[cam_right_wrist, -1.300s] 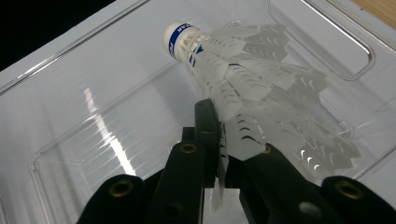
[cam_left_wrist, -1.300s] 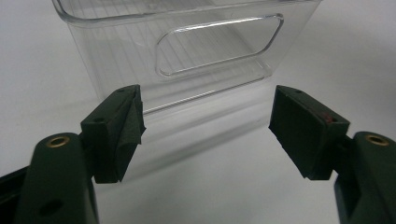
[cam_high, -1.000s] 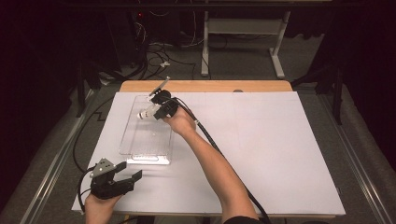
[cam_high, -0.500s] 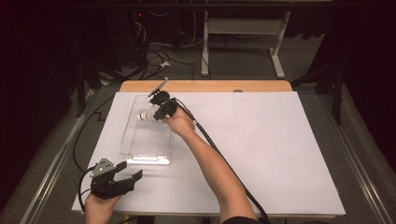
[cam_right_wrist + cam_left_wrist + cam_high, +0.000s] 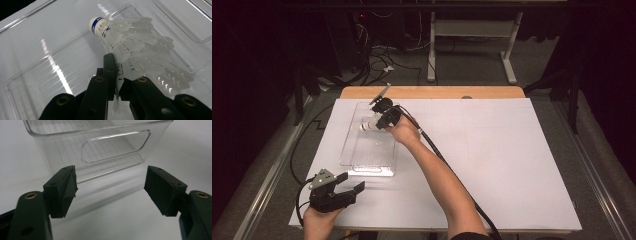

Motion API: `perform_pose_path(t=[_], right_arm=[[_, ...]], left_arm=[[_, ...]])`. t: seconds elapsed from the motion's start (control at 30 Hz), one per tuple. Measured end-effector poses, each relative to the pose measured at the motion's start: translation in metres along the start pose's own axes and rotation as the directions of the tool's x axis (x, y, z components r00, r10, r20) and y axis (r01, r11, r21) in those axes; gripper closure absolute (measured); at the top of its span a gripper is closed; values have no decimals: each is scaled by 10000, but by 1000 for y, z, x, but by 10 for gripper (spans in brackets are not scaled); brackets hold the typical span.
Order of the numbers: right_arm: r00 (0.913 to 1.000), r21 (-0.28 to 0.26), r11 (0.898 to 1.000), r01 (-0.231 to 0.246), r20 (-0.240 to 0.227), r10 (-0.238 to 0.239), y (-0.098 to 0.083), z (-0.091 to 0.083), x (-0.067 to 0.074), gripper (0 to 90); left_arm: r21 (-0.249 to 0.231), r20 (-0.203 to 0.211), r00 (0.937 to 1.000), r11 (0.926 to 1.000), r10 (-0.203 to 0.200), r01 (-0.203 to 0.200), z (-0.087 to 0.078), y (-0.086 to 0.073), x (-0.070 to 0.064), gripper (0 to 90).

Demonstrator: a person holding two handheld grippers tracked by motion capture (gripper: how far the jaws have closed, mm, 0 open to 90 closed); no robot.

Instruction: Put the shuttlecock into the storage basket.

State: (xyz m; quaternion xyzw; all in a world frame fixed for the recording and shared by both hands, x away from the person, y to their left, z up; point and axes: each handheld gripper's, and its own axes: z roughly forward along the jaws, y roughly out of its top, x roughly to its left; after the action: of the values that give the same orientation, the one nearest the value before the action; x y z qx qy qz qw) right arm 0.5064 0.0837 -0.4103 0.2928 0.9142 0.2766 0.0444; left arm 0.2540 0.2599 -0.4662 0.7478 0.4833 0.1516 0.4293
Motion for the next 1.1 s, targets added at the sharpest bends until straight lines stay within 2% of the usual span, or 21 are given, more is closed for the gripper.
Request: perform_pose_path(t=[0.3,0.33,0.37,0.43,0.63,0.73,0.93,1.1], right_arm=[[9998,154,9997,168,-109,-166,1,4,2,869],[9999,178,9998,61,-102,-59,1,4,3,868],[9997,156,9996,229,-121,-227,2,5,2,868],[9999,257,9996,80,-147,-76,2,5,4,868],[9994,280,9991,325,-91,-323,3,10,6,862],[9996,335,9991,262,-96,-259,3,10,6,849],[9999,429,9990,98,98,-103,4,10,8,776],[9990,588,9981,176,403,-200,5,10,11,680]], left_arm=[[-15,13,10000,10000,-26,26,0,0,1,272],[-19,11,10000,10000,-17,17,0,0,1,272],[-15,11,10000,10000,-8,8,0,0,1,272],[-4,11,10000,10000,1,-1,0,0,1,272],[-17,20,10000,10000,-5,5,-1,0,0,272],[-16,20,10000,10000,1,-1,0,0,1,272],[-9,22,10000,10000,3,-3,-1,0,1,272],[-10,17,10000,10000,2,-2,-1,0,1,272]])
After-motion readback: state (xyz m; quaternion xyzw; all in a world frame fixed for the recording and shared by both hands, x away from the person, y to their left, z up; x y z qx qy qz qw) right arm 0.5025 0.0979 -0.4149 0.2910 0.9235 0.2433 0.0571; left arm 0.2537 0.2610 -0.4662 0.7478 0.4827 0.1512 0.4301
